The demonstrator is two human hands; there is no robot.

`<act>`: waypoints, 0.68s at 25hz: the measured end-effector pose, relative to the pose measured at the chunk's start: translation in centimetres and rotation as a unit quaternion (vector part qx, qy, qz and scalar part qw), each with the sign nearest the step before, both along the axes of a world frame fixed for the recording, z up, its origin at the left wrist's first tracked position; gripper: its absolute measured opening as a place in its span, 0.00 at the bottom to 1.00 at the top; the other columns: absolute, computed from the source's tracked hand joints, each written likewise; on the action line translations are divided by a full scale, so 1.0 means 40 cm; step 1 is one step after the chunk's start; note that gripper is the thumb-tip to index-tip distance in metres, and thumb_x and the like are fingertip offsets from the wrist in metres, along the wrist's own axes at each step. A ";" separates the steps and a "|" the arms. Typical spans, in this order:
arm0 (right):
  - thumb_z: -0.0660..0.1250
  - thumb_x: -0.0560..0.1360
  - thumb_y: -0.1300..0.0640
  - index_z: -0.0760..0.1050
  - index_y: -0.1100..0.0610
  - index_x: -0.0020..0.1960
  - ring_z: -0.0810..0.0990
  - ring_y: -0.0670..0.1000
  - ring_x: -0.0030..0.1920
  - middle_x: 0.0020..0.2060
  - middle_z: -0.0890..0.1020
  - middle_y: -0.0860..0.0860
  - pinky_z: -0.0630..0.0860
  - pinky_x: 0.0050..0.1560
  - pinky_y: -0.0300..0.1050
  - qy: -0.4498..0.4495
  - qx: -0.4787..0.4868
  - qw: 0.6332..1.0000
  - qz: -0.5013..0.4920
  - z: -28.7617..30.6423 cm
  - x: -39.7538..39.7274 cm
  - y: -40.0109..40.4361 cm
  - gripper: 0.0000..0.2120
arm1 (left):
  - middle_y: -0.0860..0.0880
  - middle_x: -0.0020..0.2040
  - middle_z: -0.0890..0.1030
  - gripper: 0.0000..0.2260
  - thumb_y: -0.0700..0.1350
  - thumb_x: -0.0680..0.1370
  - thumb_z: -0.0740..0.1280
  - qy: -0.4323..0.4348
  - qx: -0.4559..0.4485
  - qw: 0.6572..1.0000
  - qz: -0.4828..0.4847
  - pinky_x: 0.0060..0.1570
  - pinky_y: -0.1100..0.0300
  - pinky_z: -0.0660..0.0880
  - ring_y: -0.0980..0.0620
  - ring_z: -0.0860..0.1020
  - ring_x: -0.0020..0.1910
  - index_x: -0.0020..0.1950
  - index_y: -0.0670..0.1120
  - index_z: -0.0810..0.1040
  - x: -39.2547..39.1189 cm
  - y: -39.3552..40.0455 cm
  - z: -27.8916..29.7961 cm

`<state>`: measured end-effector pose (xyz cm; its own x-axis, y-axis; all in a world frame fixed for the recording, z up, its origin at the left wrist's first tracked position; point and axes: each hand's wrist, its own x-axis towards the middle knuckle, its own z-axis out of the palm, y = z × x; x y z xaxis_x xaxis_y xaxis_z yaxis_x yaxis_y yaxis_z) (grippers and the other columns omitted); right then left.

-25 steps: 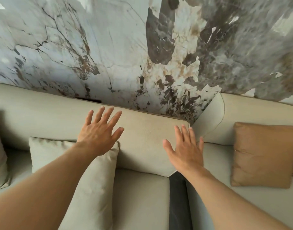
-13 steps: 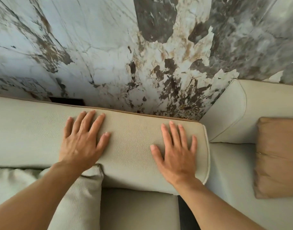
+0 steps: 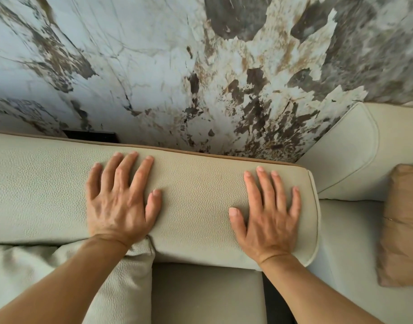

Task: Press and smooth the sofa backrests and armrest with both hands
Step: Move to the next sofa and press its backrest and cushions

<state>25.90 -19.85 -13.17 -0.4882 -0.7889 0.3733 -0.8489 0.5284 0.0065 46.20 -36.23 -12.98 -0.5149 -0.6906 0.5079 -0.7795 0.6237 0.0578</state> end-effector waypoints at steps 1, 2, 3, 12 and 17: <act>0.50 0.75 0.37 0.61 0.53 0.75 0.61 0.58 0.74 0.74 0.66 0.54 0.54 0.71 0.67 0.000 0.000 1.000 0.001 -0.002 -0.006 -0.005 0.33 | 0.41 0.67 0.74 0.26 0.58 0.77 0.54 0.000 -0.003 1.000 0.003 0.70 0.39 0.60 0.39 0.69 0.69 0.70 0.47 0.72 -0.005 -0.004 -0.004; 0.50 0.75 0.37 0.61 0.52 0.75 0.61 0.58 0.74 0.74 0.66 0.54 0.53 0.71 0.67 -0.001 -0.002 1.000 0.004 -0.001 -0.013 -0.012 0.33 | 0.42 0.67 0.74 0.26 0.58 0.77 0.54 -0.001 -0.004 1.000 0.006 0.70 0.39 0.60 0.39 0.69 0.69 0.71 0.47 0.71 -0.009 -0.008 -0.006; 0.49 0.75 0.37 0.61 0.52 0.75 0.61 0.58 0.74 0.74 0.66 0.54 0.53 0.71 0.67 -0.001 -0.003 1.000 0.008 0.000 -0.019 -0.023 0.33 | 0.42 0.68 0.73 0.26 0.58 0.77 0.54 -0.003 -0.002 1.000 0.009 0.70 0.39 0.59 0.39 0.68 0.69 0.71 0.47 0.71 -0.015 -0.016 -0.007; 0.50 0.75 0.37 0.62 0.52 0.75 0.62 0.58 0.74 0.74 0.66 0.54 0.53 0.71 0.67 0.009 -0.017 1.000 0.021 -0.007 -0.085 -0.093 0.32 | 0.42 0.68 0.72 0.26 0.58 0.77 0.53 0.005 -0.003 1.000 0.025 0.70 0.40 0.58 0.40 0.67 0.70 0.71 0.48 0.70 -0.068 -0.073 -0.013; 0.50 0.75 0.37 0.63 0.52 0.75 0.62 0.58 0.74 0.74 0.67 0.53 0.53 0.71 0.66 0.013 -0.020 0.999 0.033 -0.013 -0.120 -0.137 0.32 | 0.42 0.67 0.72 0.26 0.58 0.76 0.53 0.013 -0.006 0.999 0.038 0.70 0.40 0.58 0.40 0.67 0.69 0.71 0.48 0.70 -0.100 -0.101 -0.010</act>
